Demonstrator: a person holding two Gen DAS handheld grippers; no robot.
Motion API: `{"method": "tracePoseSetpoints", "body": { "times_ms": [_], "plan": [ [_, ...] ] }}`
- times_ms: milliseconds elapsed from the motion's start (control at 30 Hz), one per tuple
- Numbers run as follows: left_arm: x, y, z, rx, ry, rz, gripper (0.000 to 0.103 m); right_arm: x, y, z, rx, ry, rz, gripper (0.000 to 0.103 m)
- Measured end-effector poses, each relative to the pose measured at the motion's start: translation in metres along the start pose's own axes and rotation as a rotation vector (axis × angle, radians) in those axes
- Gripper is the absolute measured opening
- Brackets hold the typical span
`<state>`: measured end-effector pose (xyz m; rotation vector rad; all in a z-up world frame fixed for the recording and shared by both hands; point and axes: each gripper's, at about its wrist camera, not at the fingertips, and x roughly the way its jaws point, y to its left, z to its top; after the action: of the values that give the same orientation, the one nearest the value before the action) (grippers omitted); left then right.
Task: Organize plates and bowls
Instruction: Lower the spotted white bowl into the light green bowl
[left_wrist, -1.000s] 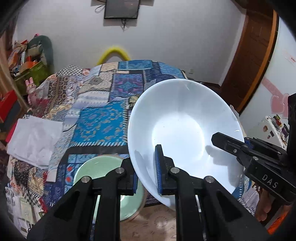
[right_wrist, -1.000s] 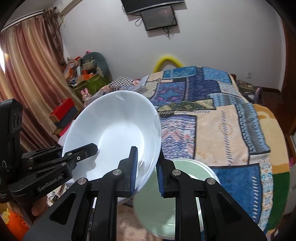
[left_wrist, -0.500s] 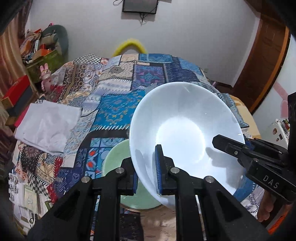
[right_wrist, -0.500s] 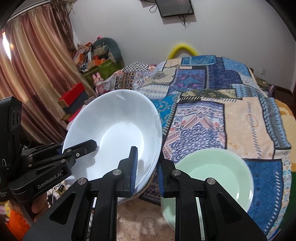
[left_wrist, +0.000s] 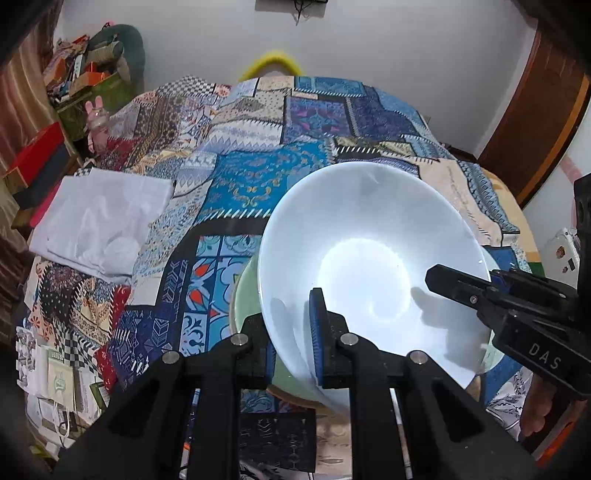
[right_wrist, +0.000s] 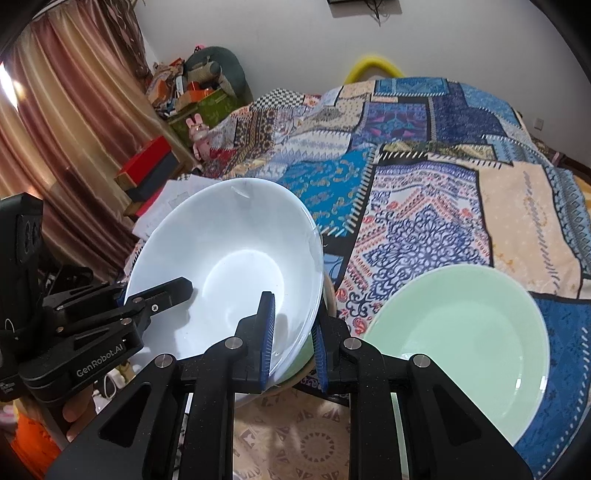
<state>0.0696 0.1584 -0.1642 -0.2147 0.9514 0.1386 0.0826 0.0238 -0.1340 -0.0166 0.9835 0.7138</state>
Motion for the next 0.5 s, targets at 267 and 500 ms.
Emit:
{"method": "tracePoseSetpoints", "body": {
  "times_ms": [267,500],
  "plan": [
    [0.017,0.015,-0.008,-0.017,0.046,0.014,0.015,0.023,0.003,-0.009,-0.004,0.063,-0.003,0.017],
    [0.031,0.021,-0.012,-0.022,0.077,0.016,0.015,0.037,-0.003,-0.011,0.002,0.095,-0.021,0.017]
  ]
}}
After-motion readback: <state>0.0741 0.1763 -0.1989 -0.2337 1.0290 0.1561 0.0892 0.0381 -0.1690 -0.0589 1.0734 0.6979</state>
